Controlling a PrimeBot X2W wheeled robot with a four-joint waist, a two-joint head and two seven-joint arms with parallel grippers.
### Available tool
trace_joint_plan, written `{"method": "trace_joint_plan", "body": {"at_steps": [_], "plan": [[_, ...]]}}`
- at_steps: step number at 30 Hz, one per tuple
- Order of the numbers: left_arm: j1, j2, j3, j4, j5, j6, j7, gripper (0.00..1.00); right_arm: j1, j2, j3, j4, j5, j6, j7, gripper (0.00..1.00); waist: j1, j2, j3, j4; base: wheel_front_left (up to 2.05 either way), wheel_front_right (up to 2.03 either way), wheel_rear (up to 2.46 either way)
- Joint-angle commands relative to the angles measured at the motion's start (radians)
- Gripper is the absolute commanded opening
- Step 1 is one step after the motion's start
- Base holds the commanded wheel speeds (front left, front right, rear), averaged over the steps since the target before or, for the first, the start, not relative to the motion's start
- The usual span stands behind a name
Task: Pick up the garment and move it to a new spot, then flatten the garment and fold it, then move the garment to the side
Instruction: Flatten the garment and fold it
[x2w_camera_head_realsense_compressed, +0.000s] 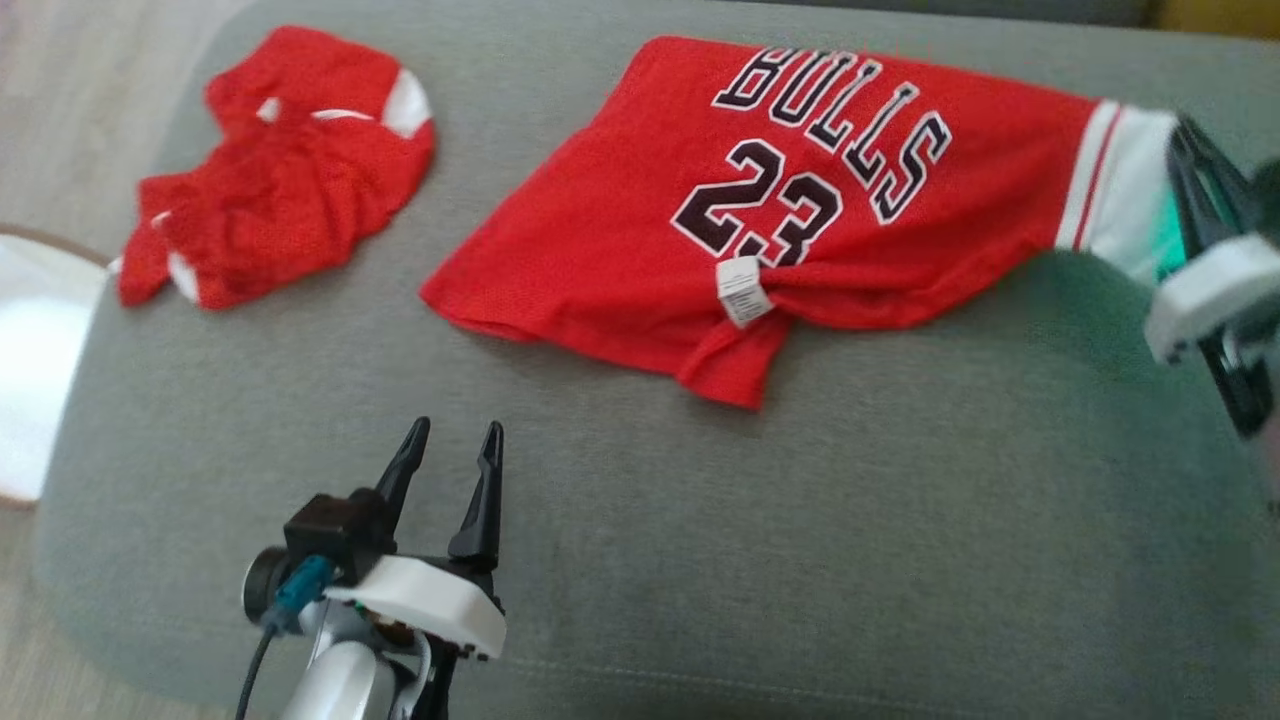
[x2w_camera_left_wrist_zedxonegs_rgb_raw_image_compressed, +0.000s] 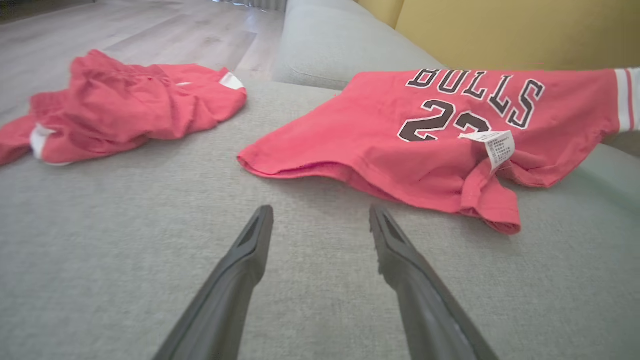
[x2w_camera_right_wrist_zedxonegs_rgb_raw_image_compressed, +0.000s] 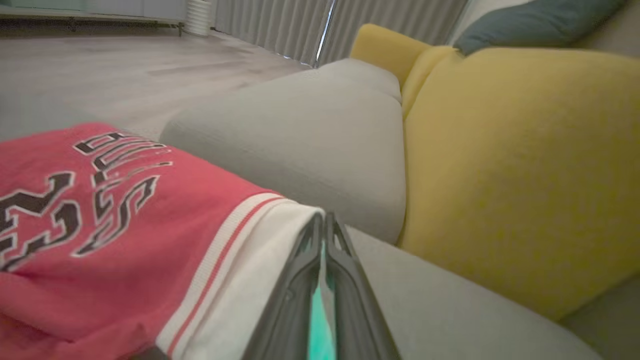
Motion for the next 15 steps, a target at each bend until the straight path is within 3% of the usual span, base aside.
{"method": "trace_joint_plan", "body": {"at_steps": [1, 9, 15], "plan": [[-0.035, 0.002, 0.028, -0.028, 0.008, -0.004, -0.008, 1.00, -0.012, -0.008, -0.020, -0.031, -0.008, 0.007, -0.006, 1.00, 0.0000, 0.0000, 0.021, -0.039, 0.00, 0.00, 0.00], [-0.076, 0.002, 0.011, -0.018, 0.000, -0.010, -0.008, 1.00, 0.141, 0.110, -0.211, -0.177, -0.078, 0.007, -0.006, 1.00, 0.0000, 0.0000, 0.030, -0.122, 0.00, 0.00, 0.00], [-0.126, 0.002, -0.008, 0.008, -0.008, -0.009, -0.008, 1.00, 0.247, 0.228, -0.238, -0.339, -0.115, 0.007, -0.006, 1.00, 0.0000, 0.0000, 0.050, -0.177, 0.00, 0.00, 0.00]]}}
